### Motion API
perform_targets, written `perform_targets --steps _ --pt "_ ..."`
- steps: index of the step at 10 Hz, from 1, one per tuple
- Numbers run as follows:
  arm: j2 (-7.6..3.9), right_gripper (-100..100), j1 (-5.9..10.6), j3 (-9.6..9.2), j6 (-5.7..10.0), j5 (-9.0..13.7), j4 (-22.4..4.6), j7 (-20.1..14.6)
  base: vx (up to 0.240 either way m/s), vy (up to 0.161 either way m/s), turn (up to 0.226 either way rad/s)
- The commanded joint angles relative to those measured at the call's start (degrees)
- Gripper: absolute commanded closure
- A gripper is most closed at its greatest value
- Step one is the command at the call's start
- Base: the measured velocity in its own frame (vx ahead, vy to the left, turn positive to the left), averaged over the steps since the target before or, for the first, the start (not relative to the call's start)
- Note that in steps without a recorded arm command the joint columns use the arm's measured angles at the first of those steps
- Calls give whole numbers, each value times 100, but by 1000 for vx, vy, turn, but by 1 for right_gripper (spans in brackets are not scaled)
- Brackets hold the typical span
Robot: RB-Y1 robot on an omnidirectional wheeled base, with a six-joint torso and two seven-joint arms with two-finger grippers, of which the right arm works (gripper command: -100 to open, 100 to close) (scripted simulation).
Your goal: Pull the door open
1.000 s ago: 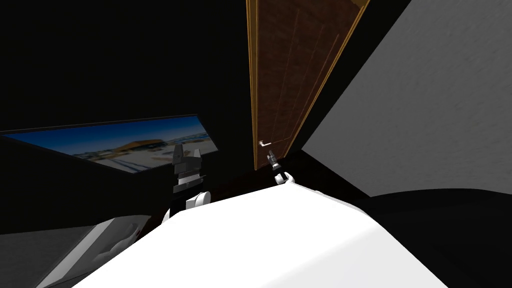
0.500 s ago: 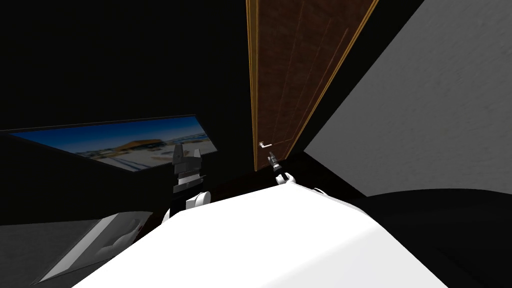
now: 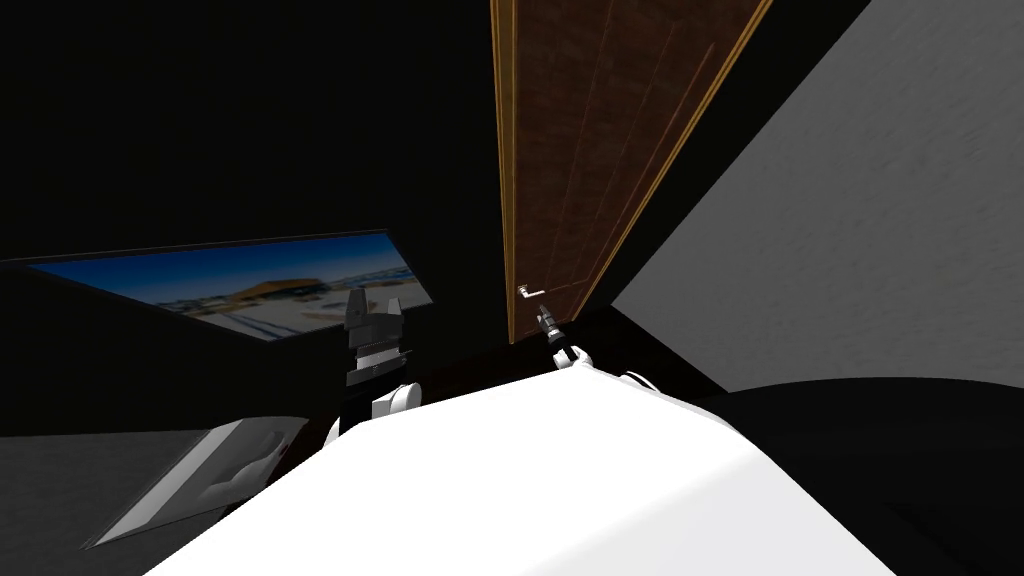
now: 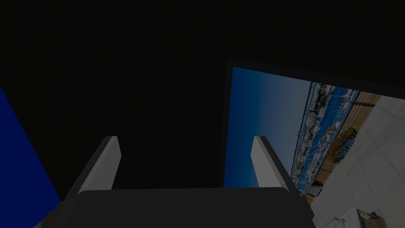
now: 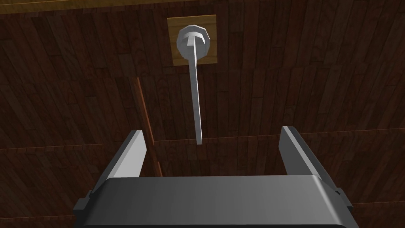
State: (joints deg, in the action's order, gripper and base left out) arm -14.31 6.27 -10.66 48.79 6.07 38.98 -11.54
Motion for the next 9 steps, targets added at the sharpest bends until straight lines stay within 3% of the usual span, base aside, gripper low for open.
perform_targets --steps 1,3,4,6,8,9 --pt "-1 -100 96 -23 77 18 -249 -5 26 -44 57" --pt "-29 -100 176 -59 116 46 -477 -22 34 -46 64" --pt "-10 -100 170 -45 121 36 -441 -11 22 -24 18" --pt "-138 -100 26 78 189 281 -456 20 45 52 319" --pt "-138 -100 26 78 189 281 -456 20 38 33 20" --pt "-217 -100 -67 156 226 433 -456 40 45 36 266"
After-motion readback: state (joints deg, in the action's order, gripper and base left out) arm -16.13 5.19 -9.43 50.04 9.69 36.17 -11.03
